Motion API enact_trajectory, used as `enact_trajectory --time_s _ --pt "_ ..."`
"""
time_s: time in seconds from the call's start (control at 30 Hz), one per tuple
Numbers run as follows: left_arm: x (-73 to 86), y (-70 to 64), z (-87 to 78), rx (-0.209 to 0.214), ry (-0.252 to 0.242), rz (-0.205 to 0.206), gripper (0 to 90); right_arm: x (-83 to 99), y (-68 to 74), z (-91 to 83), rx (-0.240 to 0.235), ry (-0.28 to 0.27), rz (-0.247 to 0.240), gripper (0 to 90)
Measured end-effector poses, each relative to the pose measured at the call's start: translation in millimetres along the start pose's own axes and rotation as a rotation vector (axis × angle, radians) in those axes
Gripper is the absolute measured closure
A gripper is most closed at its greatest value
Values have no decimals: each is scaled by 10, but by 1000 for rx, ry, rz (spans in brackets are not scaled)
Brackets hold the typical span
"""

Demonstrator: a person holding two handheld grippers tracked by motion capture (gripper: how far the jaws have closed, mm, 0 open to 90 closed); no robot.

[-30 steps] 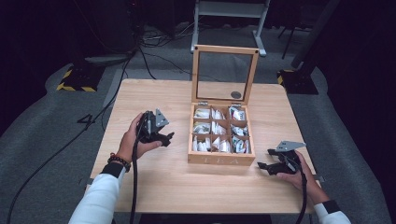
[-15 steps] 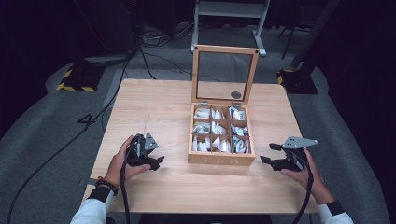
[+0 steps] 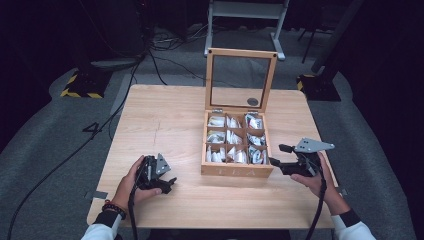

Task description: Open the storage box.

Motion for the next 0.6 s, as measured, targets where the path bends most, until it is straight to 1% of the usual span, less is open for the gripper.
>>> enact_trajectory --time_s 0.07,0.17,0.2,0.3,0.37,0.4,0.43,0.47,0.5,0.57,0.6 --pt "12 -8 5 -2 -2 -6 175 -69 48 44 -11 -1 -7 338" --pt "79 -31 19 25 -6 -47 176 -168 137 132 -31 -1 -19 346" --pt "79 -31 19 25 -6 -47 177 -168 137 132 -31 -1 -19 346" --pt "160 -39 -10 38 -21 -81 178 -247 243 277 -57 17 -39 358" --pt "208 -52 -39 38 -29 -92 177 -282 296 330 -73 21 -49 358" --pt "208 -52 -39 38 -29 -92 177 -282 296 330 -73 21 -49 358" --pt "253 -63 -59 46 -40 -109 177 -336 365 397 -90 21 -62 361" --pt "253 -63 -59 46 -40 -109 176 -336 365 397 -90 21 -62 361" --pt "299 -73 -76 64 -46 -142 176 -368 409 448 -105 23 -62 369" --pt "343 -83 -88 76 -59 -177 176 -390 453 499 -117 30 -70 372" --pt "358 -88 -92 82 -66 -184 176 -402 478 534 -123 36 -75 370"
Point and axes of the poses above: each handheld gripper's, and its own axes: z roughly forward along the jaws, x roughly out of its underside, y roughly to its left, the point moved 9 cm from there along z, roughly forward along the jaws, and after that the axes turned 5 degrees about y, right-handed, at the moved point
